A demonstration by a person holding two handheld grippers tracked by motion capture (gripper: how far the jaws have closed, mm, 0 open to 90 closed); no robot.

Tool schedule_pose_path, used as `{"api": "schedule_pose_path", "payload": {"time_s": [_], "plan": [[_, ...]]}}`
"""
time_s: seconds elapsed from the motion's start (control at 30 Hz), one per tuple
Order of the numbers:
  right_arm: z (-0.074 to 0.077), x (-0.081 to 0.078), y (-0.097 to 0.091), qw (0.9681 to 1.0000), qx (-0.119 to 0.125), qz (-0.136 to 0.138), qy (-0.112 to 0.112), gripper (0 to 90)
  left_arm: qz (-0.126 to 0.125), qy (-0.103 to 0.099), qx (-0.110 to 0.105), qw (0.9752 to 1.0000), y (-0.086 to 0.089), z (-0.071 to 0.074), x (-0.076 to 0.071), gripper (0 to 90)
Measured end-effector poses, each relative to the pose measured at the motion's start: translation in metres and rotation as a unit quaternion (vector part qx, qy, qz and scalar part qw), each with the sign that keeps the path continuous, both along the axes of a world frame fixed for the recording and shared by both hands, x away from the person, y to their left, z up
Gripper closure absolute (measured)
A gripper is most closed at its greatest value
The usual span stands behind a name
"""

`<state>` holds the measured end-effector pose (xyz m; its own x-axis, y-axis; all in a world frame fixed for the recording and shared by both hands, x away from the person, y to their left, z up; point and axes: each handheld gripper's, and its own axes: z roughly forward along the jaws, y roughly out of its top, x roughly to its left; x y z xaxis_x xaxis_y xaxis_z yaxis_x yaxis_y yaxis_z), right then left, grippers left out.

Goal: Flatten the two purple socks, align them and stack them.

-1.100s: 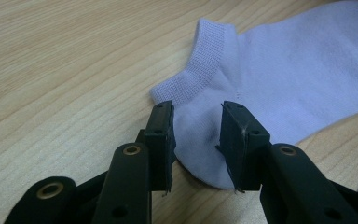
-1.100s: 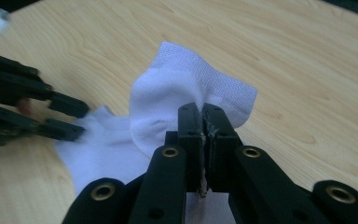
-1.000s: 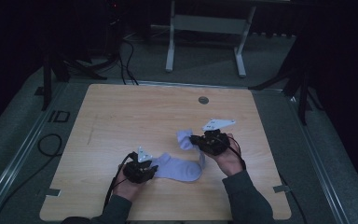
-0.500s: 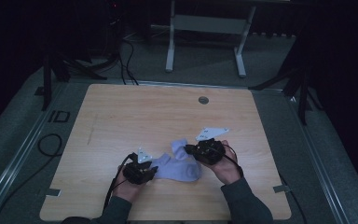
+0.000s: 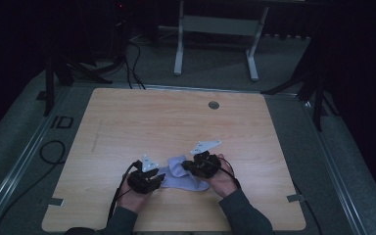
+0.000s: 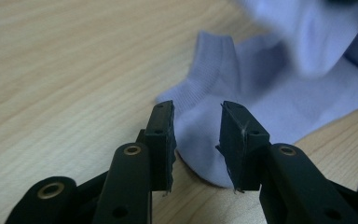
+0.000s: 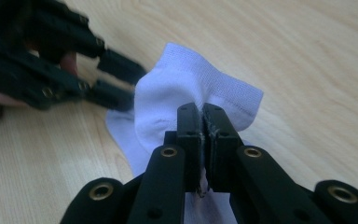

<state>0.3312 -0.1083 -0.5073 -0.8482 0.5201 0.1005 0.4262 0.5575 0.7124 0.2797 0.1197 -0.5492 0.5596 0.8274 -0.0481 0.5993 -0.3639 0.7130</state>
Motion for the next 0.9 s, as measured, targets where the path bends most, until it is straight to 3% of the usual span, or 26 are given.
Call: {"api": "schedule_pose_path", "payload": {"time_s": [0.13, 0.27, 0.4, 0.67, 0.9], "plan": [[-0.007, 0.0, 0.007, 0.9999, -0.007, 0.01, 0.009, 85.5, 0.011, 0.001, -0.005, 0.9999, 0.007, 0.001, 0.0, 70.0], [-0.012, -0.002, 0.014, 0.9995, -0.019, 0.022, 0.01, 85.3, 0.011, 0.016, -0.013, 0.9997, 0.008, -0.001, 0.002, 79.9], [-0.013, -0.004, 0.017, 0.9992, -0.022, 0.033, 0.007, 85.4, 0.002, 0.03, -0.003, 0.9995, 0.004, -0.005, 0.003, 84.6], [-0.016, -0.008, 0.022, 0.998, -0.017, 0.061, 0.003, 85.3, 0.002, 0.038, -0.003, 0.9993, 0.003, -0.006, 0.004, 87.2], [-0.025, -0.004, 0.027, 0.9979, -0.016, 0.061, 0.015, 85.3, 0.0, 0.039, -0.004, 0.9992, 0.003, -0.006, 0.004, 87.2]]}}
